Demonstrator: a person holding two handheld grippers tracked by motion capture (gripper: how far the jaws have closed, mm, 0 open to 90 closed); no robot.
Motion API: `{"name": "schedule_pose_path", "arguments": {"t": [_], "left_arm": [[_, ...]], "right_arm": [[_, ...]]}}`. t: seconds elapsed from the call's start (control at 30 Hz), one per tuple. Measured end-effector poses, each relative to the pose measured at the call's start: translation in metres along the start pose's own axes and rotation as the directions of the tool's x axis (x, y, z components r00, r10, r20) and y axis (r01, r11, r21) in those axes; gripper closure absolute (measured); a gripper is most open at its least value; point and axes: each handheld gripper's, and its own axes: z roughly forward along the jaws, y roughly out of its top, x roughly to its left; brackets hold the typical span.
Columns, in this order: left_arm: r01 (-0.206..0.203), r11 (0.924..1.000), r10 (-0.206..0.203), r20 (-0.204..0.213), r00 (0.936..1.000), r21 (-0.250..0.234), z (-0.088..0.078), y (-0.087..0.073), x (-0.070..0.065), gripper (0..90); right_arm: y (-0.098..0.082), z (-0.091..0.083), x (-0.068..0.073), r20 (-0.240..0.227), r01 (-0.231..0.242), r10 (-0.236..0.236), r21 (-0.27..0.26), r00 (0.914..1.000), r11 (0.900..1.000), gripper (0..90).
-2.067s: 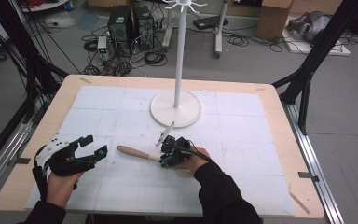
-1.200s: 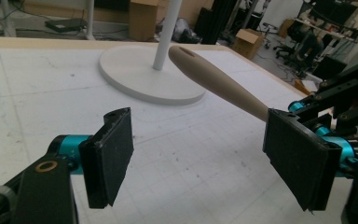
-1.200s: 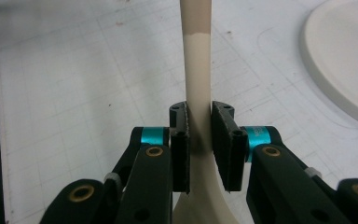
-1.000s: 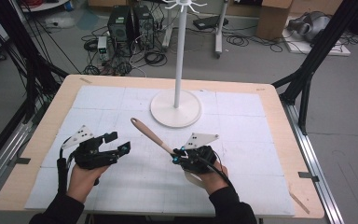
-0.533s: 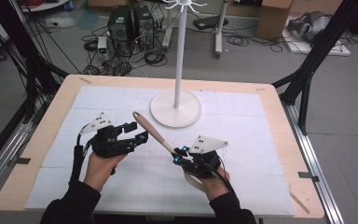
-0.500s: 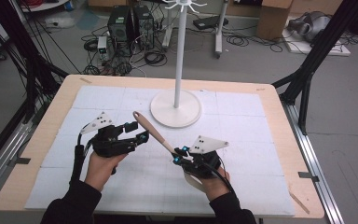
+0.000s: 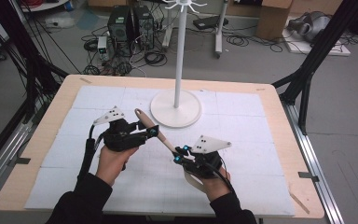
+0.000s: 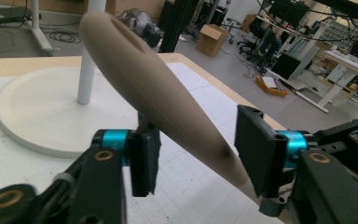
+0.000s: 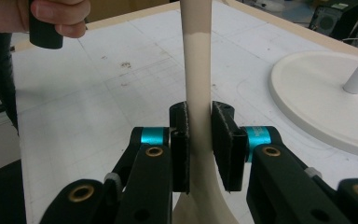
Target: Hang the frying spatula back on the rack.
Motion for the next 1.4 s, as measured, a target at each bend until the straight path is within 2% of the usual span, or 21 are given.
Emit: {"name": "schedule_pose_path", "arguments": {"t": [0.23,0.33,0.47,0.63,0.8,0.9,0.93,1.0,1.03,1.13,1.27,1.33,1.4], "left_arm": [[0.021,0.9996,-0.021,0.011,0.9997,-0.019,0.003,0.004,-0.004,61.4],[0.009,0.9999,-0.009,0.021,0.9997,-0.011,0.003,0.008,-0.007,63.6],[0.001,0.9993,0.001,0.053,0.9986,-0.037,0.002,0.015,-0.015,65.9],[0.002,0.9991,0.002,0.091,0.9958,-0.043,0.004,0.023,-0.022,69.3],[0.015,0.9988,-0.01,0.11,0.9939,-0.047,0.009,0.028,-0.027,71.5],[-0.008,0.9986,0.015,0.126,0.9919,-0.052,0.011,0.032,-0.033,72.5],[-0.031,0.9982,0.037,0.126,0.9914,-0.052,0.012,0.033,-0.035,72.6],[-0.078,0.9953,0.084,0.113,0.99,-0.058,0.012,0.035,-0.039,72.9],[-0.089,0.9943,0.095,0.112,0.9892,-0.059,0.013,0.036,-0.04,73.0],[-0.095,0.9926,0.104,0.126,0.9866,-0.075,0.011,0.039,-0.039,73.4],[-0.132,0.9869,0.143,0.13,0.9811,-0.093,0.008,0.047,-0.036,73.5],[-0.147,0.9838,0.161,0.143,0.9765,-0.102,0.007,0.053,-0.034,73.5],[-0.168,0.98,0.183,0.155,0.9708,-0.107,0.007,0.058,-0.033,73.5]], "right_arm": [[-0.001,0.0,0.0,0.012,-0.006,0.006,-0.009,0.9999,1.0,77.4],[-0.001,0.0,0.0,0.006,-0.012,0.012,-0.005,0.9999,1.0,77.3],[0.0,-0.001,0.0,-0.006,-0.023,0.023,-0.024,0.9997,0.999,77.3],[0.001,-0.003,0.0,-0.006,-0.034,0.034,-0.044,0.9994,0.998,77.1],[0.003,-0.005,0.0,0.017,-0.036,0.037,-0.062,0.9992,0.997,76.9],[0.003,-0.006,0.0,0.029,-0.032,0.034,-0.071,0.999,0.997,75.9],[0.003,-0.006,0.0,0.036,-0.03,0.033,-0.074,0.9988,0.997,75.2],[0.004,-0.009,0.0,0.037,-0.032,0.036,-0.096,0.9986,0.995,70.4],[0.005,-0.011,-0.001,0.04,-0.035,0.039,-0.106,0.9984,0.994,65.9],[0.006,-0.018,-0.002,0.058,-0.04,0.047,-0.128,0.9972,0.991,57.4],[0.01,-0.034,-0.006,0.124,-0.017,0.034,-0.135,0.9917,0.991,44.9],[0.008,-0.052,-0.013,0.172,0.007,0.017,-0.14,0.9849,0.99,38.6],[0.006,-0.056,-0.015,0.183,0.013,0.012,-0.135,0.9831,0.991,37.5]]}}
